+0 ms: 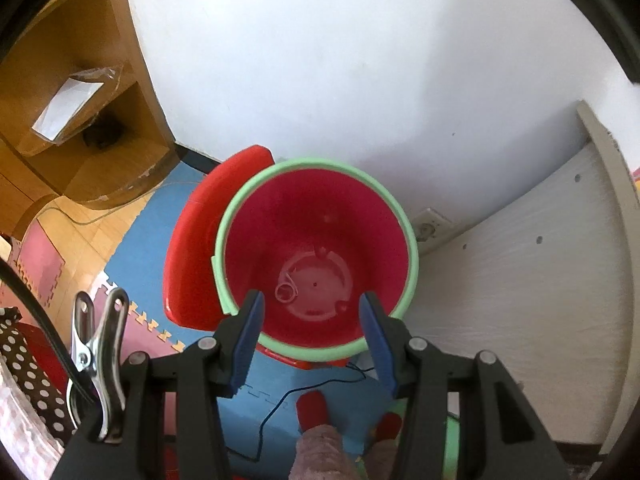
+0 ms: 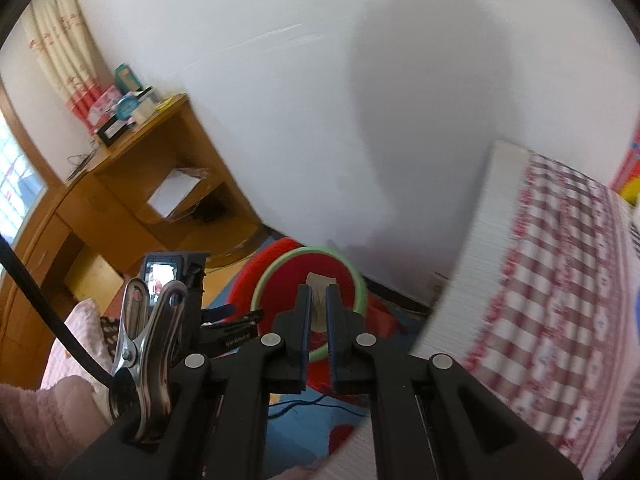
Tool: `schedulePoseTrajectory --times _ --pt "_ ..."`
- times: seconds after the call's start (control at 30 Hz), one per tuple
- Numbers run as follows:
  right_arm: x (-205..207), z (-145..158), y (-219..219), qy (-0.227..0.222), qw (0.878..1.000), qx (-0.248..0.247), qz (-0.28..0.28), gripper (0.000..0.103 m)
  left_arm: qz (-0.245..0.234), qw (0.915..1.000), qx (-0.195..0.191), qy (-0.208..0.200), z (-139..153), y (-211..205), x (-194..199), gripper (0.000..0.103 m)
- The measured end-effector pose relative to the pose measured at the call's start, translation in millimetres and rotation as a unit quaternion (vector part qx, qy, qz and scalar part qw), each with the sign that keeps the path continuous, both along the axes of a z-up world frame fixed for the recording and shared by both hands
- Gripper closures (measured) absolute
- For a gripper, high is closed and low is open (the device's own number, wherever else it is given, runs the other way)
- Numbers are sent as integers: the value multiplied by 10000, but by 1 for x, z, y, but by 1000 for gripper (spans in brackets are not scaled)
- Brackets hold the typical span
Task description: Collect trash
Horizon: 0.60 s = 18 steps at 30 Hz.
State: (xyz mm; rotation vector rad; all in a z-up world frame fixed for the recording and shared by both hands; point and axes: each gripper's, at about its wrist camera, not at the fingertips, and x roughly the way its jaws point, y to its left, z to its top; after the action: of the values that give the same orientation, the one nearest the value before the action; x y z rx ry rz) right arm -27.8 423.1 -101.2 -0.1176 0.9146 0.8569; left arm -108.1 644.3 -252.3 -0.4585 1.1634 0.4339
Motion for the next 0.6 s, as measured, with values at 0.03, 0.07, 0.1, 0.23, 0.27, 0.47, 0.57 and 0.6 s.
schedulePoseTrajectory --times 0.03,0.07,0.1,0.23,0.27,0.47,0.57,0.6 --pt "0 -2 6 25 10000 11 61 95 17 10000 1 -24 4 0 -2 51" --pt "0 -4 12 46 9999 14 114 95 35 10000 -1 -41 6 1 -4 51" --pt "-1 -7 19 76 9998 23 190 95 51 10000 -4 -70 8 2 -7 51" --pt "1 -21 45 237 9987 10 452 95 135 9998 12 -146 15 4 -16 51" --pt "1 -25 52 259 9983 -26 516 95 152 9998 18 -156 16 4 -18 51" --pt "8 -58 103 347 9947 -361 898 95 298 9994 -24 -172 16 8 -25 51" --pt "16 -76 120 495 9924 -508 1002 95 396 9990 -81 -166 14 11 -27 51" --pt "19 -84 130 589 9913 -570 1033 95 424 9989 -87 -164 13 13 -28 51"
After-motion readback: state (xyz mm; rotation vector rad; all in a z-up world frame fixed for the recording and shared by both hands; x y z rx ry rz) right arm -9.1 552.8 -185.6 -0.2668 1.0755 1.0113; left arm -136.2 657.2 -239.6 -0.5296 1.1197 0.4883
